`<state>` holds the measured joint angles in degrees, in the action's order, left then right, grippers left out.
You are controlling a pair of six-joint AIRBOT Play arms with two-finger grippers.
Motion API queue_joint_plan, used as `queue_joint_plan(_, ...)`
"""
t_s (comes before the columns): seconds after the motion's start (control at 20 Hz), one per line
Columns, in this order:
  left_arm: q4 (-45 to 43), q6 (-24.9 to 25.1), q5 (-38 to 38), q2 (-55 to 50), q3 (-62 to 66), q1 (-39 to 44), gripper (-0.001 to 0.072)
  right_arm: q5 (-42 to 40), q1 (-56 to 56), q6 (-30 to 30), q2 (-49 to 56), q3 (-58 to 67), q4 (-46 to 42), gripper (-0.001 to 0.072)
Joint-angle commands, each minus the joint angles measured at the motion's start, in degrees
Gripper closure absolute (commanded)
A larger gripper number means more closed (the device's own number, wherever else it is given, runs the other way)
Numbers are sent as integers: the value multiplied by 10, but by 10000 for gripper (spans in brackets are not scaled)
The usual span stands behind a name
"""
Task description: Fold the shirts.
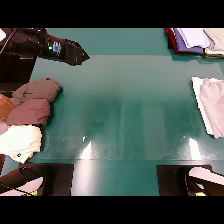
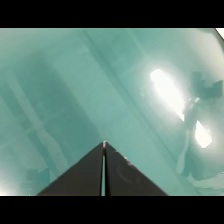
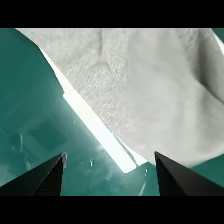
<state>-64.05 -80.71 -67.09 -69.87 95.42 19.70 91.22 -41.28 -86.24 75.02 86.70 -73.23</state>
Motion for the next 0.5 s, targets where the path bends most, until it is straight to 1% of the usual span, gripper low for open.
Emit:
queue_joint_plan(0.0,0,2,0,0,0,0,685,-27,-1,2,-38,-36,50,78)
queue_joint_plan(0.1,0,2,4,0,0,0,685,-62,39,2,-72,-36,91,78)
queue_joint_plan(0.35,-2,2,7,0,0,0,685,-139,209,2,-145,-37,103,89)
queue_joint_plan(0.4,-2,2,7,0,0,0,685,-147,248,2,-153,-36,103,132)
queue_joint_plan(0.45,-2,2,7,0,0,0,685,-153,282,2,-158,-36,102,204)
